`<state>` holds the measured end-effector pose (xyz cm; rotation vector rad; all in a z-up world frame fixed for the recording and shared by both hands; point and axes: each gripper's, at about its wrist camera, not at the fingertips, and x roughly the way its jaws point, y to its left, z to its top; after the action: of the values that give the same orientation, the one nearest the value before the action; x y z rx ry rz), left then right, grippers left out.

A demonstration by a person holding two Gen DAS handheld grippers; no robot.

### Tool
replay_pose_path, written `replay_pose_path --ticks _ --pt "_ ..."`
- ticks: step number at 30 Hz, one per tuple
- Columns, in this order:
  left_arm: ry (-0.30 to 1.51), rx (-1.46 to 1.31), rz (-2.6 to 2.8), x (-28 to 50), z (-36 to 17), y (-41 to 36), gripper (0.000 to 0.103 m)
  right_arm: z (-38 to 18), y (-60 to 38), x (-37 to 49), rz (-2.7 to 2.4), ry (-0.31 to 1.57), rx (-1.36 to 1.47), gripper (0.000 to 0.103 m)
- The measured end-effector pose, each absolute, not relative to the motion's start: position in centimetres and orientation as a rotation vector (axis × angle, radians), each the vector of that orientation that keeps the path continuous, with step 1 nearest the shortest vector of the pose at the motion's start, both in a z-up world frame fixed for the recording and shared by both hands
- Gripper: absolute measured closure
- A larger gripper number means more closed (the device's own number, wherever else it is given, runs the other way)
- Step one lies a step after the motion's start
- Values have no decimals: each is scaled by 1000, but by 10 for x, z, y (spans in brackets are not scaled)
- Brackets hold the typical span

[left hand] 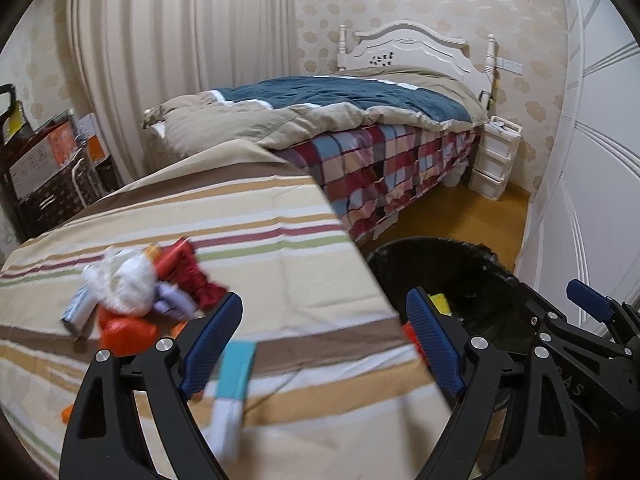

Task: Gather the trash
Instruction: 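Grasp the orange plastic bag with the left tool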

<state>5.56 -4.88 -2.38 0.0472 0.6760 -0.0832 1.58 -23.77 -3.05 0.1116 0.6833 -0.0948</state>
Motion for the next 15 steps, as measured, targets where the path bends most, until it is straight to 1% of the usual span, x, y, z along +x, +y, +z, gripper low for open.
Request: replay_pose_path --ticks 15 --pt "689 1 16 0 -19 19 19 -34 -191 -30 -3 711 83 26"
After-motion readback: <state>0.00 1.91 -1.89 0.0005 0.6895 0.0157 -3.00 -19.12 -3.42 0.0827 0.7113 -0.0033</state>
